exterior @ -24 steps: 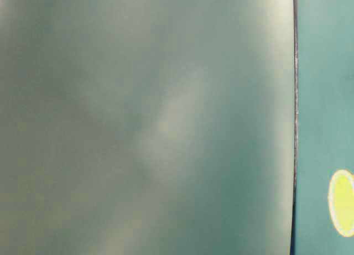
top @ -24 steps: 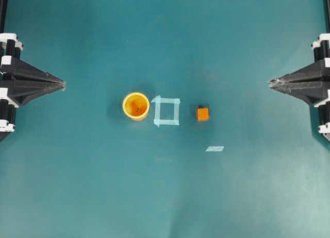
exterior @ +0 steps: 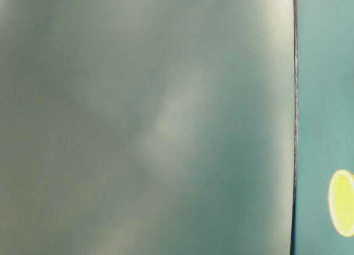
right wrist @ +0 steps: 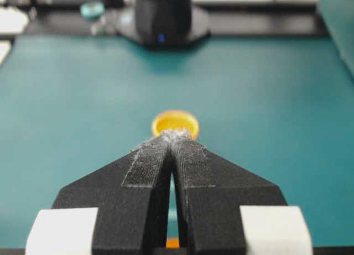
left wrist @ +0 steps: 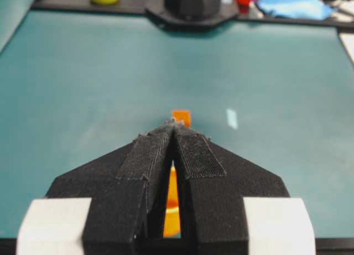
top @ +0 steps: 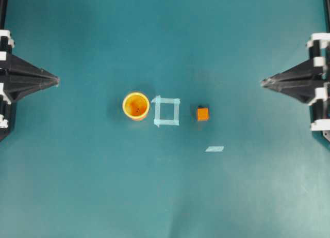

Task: Move the block to the left with right arm.
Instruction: 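Move the right gripper left toward the orange block, then lower the open right gripper around the orange block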

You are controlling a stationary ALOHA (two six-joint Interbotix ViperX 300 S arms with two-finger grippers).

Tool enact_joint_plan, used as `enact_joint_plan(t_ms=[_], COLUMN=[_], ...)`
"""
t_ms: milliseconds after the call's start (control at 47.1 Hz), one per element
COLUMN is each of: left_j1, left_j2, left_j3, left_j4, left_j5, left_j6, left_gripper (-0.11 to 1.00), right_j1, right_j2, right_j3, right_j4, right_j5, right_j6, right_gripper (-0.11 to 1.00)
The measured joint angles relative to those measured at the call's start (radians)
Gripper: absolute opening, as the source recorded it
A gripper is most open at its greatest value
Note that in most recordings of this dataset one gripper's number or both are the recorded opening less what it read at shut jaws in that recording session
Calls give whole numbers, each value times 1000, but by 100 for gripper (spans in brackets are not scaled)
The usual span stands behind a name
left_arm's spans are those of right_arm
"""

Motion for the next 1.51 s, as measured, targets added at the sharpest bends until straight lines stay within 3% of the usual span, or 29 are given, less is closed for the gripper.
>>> enact_joint_plan(t_ms=[573, 658, 828, 976, 1295, 1507], left_j1=[-32, -32, -32, -34, -32, -32], left_j2=[-89, -129, -202, -230, -272, -337], left_j3=[-3, -5, -11, -23, -26, -26], left_j4=[5, 5, 5, 5, 12, 15], left_j5=[147, 172, 259, 322, 391, 440], left_j6=[21, 23, 21, 21, 25, 37], left_gripper=[1, 8, 36, 48, 48, 48], right_j1=[0, -2, -2, -2, -2, -2], right_j2=[330, 360, 431, 514, 721, 798], right_j3=[-81, -95, -124, -169, -287, -310], right_j4=[-2, -2, -2, -2, -3, -3], right_j5=[-20, -21, -23, -12, 104, 127], right_j6=[-11, -11, -11, -11, -11, -9], right_gripper=[3, 14, 35, 39, 41, 41])
